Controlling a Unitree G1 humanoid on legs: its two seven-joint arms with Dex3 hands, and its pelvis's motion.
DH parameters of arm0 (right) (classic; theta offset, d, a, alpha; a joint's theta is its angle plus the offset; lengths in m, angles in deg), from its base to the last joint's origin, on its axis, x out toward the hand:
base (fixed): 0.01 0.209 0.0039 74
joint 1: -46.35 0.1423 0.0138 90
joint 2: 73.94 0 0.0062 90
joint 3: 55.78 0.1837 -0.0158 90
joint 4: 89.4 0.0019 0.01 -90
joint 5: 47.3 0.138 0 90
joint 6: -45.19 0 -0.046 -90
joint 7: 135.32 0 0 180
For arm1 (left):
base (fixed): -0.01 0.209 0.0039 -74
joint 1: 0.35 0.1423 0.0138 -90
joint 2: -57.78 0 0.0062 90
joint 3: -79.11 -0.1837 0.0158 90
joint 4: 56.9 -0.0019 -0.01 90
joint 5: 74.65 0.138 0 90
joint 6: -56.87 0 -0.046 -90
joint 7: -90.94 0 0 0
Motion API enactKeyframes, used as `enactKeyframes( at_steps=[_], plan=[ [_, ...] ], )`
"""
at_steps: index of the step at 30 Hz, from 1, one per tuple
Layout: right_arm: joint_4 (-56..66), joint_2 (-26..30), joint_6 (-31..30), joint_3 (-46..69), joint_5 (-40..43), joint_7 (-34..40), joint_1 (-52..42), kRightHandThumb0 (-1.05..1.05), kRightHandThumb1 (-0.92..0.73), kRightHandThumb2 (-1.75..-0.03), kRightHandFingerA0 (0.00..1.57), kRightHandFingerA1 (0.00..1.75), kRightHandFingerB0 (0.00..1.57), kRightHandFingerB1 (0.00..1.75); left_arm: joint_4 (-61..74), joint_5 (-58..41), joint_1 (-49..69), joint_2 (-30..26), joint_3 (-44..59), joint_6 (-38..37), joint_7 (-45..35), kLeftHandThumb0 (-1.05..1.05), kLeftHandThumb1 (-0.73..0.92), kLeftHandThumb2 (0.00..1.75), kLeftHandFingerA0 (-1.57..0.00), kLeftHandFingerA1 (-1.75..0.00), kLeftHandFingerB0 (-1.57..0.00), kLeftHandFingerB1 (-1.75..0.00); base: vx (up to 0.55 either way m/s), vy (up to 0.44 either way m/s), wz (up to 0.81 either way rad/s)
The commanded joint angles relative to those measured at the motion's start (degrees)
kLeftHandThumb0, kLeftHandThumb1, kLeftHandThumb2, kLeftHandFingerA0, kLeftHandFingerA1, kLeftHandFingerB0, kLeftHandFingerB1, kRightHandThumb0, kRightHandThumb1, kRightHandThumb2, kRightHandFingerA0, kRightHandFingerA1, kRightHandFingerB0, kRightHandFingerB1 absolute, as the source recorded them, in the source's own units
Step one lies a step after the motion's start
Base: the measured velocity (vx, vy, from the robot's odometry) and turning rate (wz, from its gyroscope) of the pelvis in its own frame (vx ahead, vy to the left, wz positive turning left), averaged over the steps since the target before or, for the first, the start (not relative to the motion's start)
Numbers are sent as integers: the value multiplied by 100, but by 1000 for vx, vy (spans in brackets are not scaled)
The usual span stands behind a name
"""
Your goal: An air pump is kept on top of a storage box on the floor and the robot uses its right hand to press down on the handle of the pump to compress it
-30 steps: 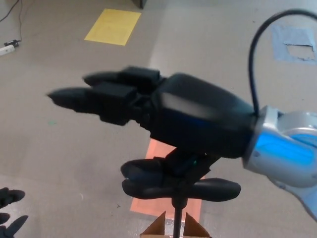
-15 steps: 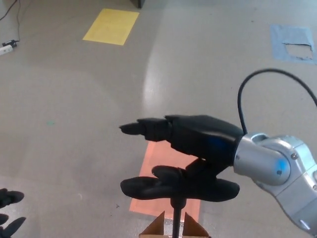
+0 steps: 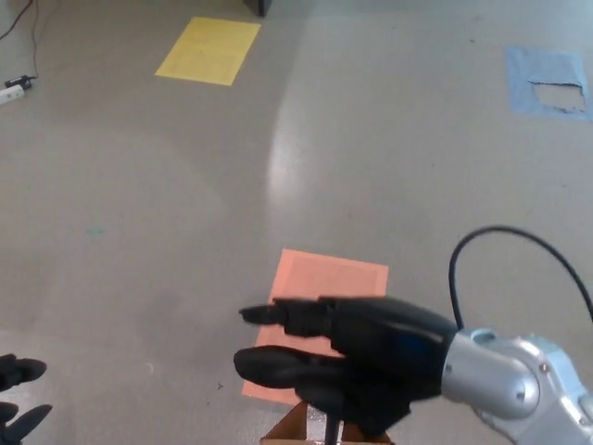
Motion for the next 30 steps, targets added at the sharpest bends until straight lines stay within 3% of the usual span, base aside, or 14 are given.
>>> enactKeyframes(
  at_steps=[1, 9, 12, 17, 22, 23, 27, 28, 30],
  plan=[
    [-481, -92, 457, -161, -169, 193, -532, -87, -79, -111, 2, 20, 3, 17, -59, 29, 61, -80, 0, -122, -19, -54, 83, 65, -26, -34, -20, -29, 0, 0, 0],
    [-2416, -461, 736, -654, -938, 963, -764, -90, -81, -110, 6, 16, 5, 15, -69, 57, 213, -54, -21, -180, 42, -52, 82, 64, -28, -35, -21, -30, 0, 0, 0],
    [-3649, -730, 901, -799, -1135, 1423, -606, -88, -78, -107, 7, 18, 7, 18, -54, 60, 266, -43, -24, -168, 62, -52, 82, 64, -28, -34, -22, -30, 0, 0, 0],
    [-5462, -1189, 1162, -773, -1111, 1949, -213, -88, -77, -111, 7, 23, 7, 22, -24, 67, 338, -4, -24, -154, 147, -50, 80, 64, -27, -34, -23, -30, 0, 0, 0],
    [-6449, -1548, 1291, -603, -919, 2071, 37, -86, -74, -107, 9, 30, 9, 27, -7, 14, 394, 26, 15, -154, 121, -50, 80, 64, -28, -35, -22, -30, 0, 0, 0],
    [-6581, -1606, 1301, -599, -923, 2099, 85, -73, -88, -68, 12, 27, 9, 23, -25, -26, 400, 27, 43, -173, 71, -50, 81, 64, -28, -35, -22, -30, 0, 0, 0],
    [-7159, -1913, 1305, -526, -865, 2164, 351, -78, -87, -68, 13, 27, 9, 23, -45, -10, 395, -3, 41, -223, 86, -51, 81, 64, -28, -34, -23, -30, 0, 0, 0],
    [-7261, -1971, 1311, -512, -857, 2185, 398, -75, -68, -104, 5, 42, 4, 32, -48, -6, 390, -10, 39, -228, 88, -51, 81, 64, -29, -35, -23, -30, 0, 0, 0],
    [-7511, -2137, 1302, -449, -804, 2210, 504, -75, -67, -104, 5, 42, 4, 32, -34, -43, 401, -21, 72, -218, 62, -51, 81, 64, -29, -34, -23, -30, 0, 0, 0]
  ],
)
